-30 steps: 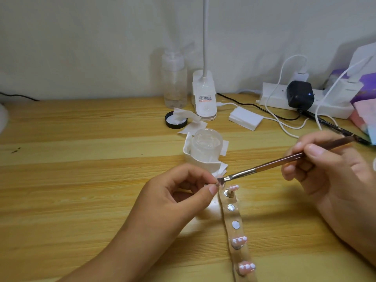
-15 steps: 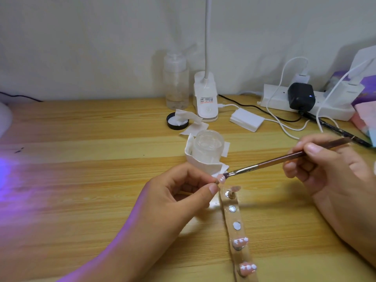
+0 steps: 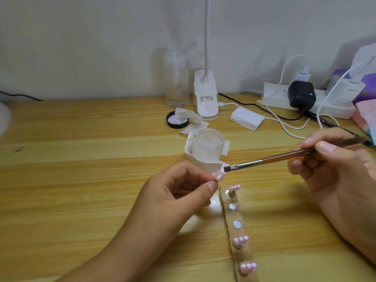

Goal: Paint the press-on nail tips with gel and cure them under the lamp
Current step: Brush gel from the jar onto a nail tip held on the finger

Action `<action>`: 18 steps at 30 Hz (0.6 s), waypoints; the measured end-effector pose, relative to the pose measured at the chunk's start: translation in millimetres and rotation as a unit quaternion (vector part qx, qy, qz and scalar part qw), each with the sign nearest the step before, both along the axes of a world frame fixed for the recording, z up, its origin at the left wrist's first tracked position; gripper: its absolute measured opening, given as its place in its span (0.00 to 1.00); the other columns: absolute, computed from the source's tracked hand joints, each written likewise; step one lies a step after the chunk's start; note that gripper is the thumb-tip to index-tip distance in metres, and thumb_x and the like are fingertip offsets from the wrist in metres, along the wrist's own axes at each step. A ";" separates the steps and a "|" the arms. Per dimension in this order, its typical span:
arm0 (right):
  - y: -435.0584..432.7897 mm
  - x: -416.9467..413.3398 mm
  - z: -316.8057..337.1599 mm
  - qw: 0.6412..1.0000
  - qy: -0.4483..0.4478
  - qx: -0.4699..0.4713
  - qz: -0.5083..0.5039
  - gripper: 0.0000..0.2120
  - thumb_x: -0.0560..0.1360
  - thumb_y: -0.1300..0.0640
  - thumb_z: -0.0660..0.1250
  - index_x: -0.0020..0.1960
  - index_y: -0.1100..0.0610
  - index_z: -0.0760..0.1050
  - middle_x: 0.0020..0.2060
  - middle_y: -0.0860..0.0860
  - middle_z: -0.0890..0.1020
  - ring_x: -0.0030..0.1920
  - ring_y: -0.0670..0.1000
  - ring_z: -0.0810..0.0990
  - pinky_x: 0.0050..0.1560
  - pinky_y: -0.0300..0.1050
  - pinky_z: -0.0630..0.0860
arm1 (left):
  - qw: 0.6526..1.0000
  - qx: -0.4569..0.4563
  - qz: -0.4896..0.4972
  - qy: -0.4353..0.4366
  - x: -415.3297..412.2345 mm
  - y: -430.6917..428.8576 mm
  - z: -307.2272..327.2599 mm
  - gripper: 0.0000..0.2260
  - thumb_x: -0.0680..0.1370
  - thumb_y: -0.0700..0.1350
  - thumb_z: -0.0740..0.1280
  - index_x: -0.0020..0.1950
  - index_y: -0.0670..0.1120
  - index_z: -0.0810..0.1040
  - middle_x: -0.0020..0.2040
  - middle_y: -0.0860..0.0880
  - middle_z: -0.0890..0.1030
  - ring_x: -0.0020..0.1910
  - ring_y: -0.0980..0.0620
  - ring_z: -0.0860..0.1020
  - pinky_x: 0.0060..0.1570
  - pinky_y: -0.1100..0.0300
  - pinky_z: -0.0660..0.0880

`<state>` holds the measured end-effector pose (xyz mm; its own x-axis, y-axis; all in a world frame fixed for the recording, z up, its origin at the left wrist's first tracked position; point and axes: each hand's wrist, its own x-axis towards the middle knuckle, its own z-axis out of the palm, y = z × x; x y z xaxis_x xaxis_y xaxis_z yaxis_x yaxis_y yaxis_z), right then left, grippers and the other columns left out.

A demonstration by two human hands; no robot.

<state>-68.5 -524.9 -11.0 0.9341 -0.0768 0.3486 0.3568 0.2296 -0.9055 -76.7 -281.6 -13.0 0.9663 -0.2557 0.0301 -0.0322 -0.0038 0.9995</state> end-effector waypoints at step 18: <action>3.0 -1.5 -3.1 0.999 -0.018 -0.029 0.010 0.07 0.71 0.55 0.64 0.40 0.50 0.81 0.35 0.49 0.81 0.35 0.48 0.81 0.39 0.37 0.79 | 1.000 -0.014 -0.002 0.005 0.2 0.7 -0.6 0.02 0.69 0.46 0.72 0.40 0.52 0.83 0.38 0.55 0.84 0.35 0.59 0.80 0.37 0.69 0.75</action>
<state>-70.0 -521.8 -14.1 0.9224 -0.0361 0.3846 0.3843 0.1849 -0.9045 -76.6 -280.9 -13.5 0.9653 -0.2597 0.0267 -0.0213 0.0236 0.9995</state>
